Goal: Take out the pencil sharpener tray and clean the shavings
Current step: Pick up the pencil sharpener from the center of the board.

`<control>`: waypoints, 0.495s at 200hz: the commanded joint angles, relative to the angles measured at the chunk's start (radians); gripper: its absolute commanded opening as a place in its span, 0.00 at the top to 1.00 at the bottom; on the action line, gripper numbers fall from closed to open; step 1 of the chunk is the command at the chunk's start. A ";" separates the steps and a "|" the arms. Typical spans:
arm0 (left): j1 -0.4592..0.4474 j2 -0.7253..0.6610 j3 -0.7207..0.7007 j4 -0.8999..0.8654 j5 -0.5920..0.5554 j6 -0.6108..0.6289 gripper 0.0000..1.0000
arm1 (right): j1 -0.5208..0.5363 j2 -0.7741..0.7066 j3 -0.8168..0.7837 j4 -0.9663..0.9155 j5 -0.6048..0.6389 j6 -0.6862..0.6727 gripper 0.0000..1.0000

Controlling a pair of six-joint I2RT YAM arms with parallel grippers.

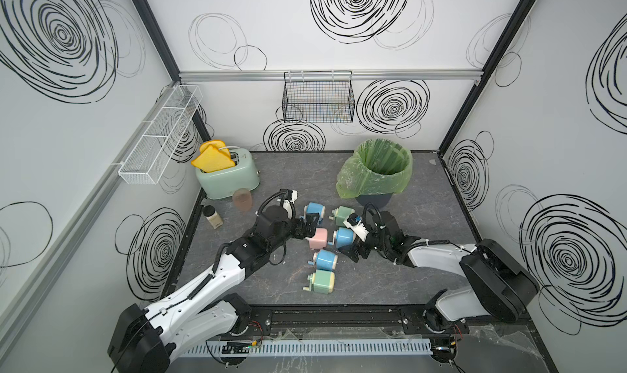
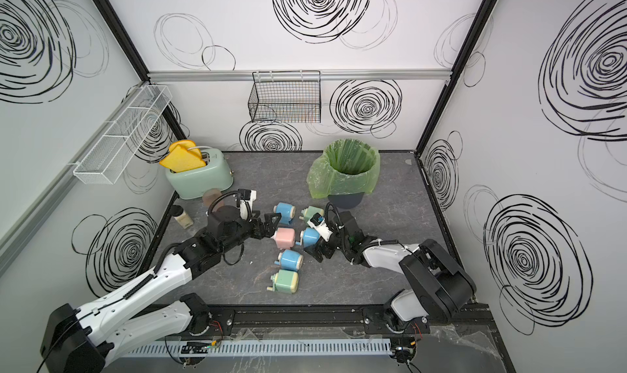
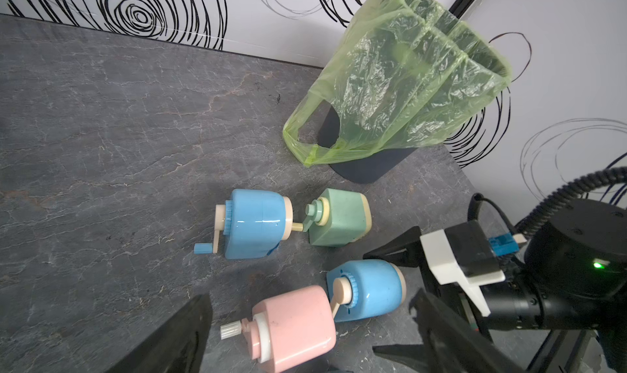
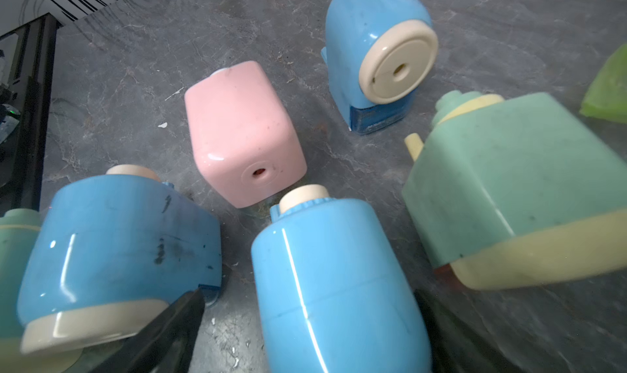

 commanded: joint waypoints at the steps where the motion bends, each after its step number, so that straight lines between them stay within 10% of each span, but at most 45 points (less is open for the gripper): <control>1: 0.010 0.010 -0.015 0.050 0.015 -0.019 0.03 | 0.003 0.000 0.012 -0.020 0.046 -0.018 0.01; 99: 0.019 0.016 -0.012 0.048 0.023 -0.016 0.03 | 0.003 0.063 0.054 -0.005 0.007 -0.114 0.28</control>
